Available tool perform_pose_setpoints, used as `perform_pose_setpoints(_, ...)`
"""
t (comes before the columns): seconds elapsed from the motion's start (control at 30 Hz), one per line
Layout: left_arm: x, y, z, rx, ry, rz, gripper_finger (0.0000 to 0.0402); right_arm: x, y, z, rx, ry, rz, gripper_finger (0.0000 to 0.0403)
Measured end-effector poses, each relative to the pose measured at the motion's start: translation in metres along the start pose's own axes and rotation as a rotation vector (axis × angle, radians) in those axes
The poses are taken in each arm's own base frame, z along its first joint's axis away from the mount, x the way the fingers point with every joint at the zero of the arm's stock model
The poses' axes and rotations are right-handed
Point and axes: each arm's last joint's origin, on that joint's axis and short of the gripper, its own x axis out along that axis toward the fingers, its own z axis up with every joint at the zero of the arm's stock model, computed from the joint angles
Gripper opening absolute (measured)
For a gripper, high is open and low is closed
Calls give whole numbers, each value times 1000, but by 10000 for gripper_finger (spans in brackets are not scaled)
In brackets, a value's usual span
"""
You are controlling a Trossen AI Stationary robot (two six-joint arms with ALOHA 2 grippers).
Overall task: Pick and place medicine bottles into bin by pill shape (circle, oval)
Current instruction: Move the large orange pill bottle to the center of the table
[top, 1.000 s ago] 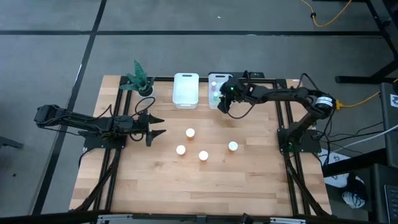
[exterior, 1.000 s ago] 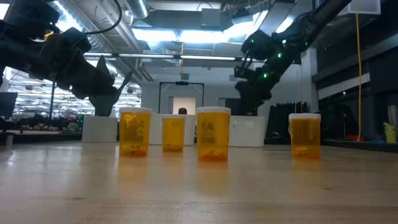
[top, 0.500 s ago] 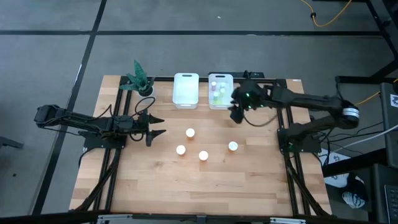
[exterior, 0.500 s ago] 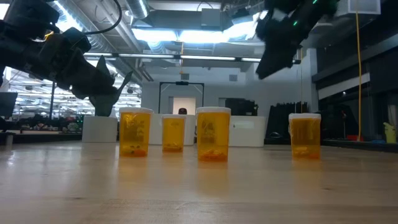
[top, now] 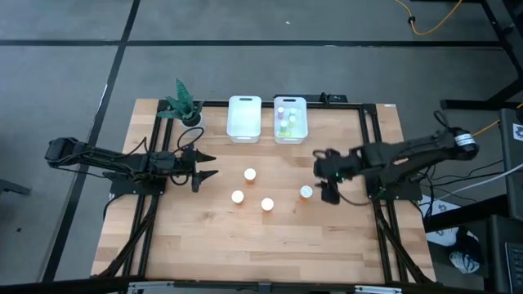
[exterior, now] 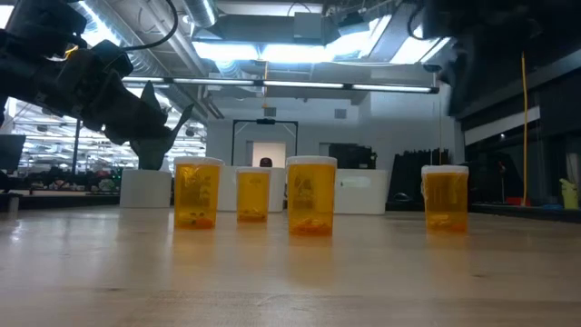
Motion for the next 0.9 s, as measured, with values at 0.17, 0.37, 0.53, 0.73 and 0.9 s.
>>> perform_pose_setpoints(0.17,0,0,0,0,0,0,259,26,13,-33,43,71,19,172)
perform_pose_setpoints(0.37,0,0,0,0,0,0,259,52,16,-62,115,78,40,172)
perform_pose_setpoints(0.53,0,0,0,0,0,0,259,69,17,-72,75,-48,119,172)
perform_pose_setpoints(0.73,0,0,0,1,0,0,259,78,15,-74,35,-202,107,172)
perform_pose_setpoints(0.9,0,0,0,1,0,0,259,77,15,-71,-4,-268,96,172)
